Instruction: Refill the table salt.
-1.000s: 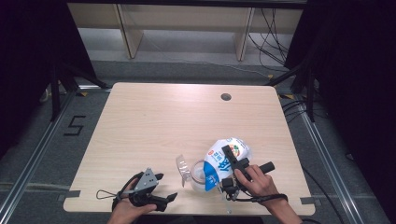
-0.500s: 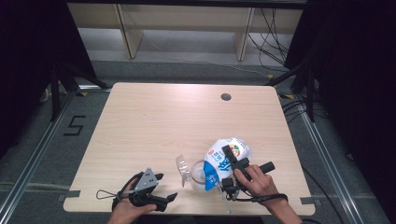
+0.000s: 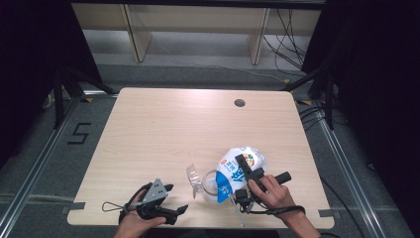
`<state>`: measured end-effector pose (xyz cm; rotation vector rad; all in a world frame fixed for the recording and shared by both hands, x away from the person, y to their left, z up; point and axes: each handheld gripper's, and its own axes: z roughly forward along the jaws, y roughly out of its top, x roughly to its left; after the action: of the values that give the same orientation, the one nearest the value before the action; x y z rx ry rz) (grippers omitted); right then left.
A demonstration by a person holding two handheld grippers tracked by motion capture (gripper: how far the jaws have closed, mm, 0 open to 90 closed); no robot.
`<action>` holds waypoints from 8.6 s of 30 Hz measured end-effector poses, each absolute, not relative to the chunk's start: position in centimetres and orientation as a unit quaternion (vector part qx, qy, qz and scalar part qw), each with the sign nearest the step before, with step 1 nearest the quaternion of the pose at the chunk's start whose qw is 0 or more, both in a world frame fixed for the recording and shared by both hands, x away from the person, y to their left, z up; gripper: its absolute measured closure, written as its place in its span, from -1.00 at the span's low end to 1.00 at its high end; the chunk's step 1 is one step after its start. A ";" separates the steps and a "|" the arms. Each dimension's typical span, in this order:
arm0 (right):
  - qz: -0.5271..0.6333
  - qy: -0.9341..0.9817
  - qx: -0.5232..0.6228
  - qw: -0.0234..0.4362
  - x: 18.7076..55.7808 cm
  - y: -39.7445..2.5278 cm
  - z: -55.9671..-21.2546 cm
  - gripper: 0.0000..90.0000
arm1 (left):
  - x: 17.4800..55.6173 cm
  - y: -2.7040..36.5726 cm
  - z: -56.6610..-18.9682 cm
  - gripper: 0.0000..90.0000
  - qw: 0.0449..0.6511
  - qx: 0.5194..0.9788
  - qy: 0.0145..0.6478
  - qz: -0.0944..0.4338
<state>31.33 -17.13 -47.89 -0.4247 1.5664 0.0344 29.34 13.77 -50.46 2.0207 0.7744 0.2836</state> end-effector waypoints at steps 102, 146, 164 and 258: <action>0.251 0.793 -0.004 0.556 33.5 -19.1 -45.2 0.95 | 29.3 13.8 -50.5 -0.66 0.465 0.817 0.320 0.114; 0.411 0.790 0.263 0.372 38.8 -26.5 -46.2 0.98 | 29.3 13.8 -50.4 -0.66 0.464 0.820 0.314 0.120; 0.407 0.790 0.288 0.358 39.9 -27.5 -47.5 0.98 | 29.4 13.8 -50.4 -0.66 0.462 0.823 0.307 0.118; 0.484 0.727 0.392 0.290 33.8 -29.2 -46.0 -0.43 | 29.3 14.0 -50.4 -0.66 0.470 0.814 0.319 0.122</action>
<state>33.81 -29.16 -45.97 1.0449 1.9398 1.2904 29.32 14.01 -50.41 1.9953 0.7812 0.2990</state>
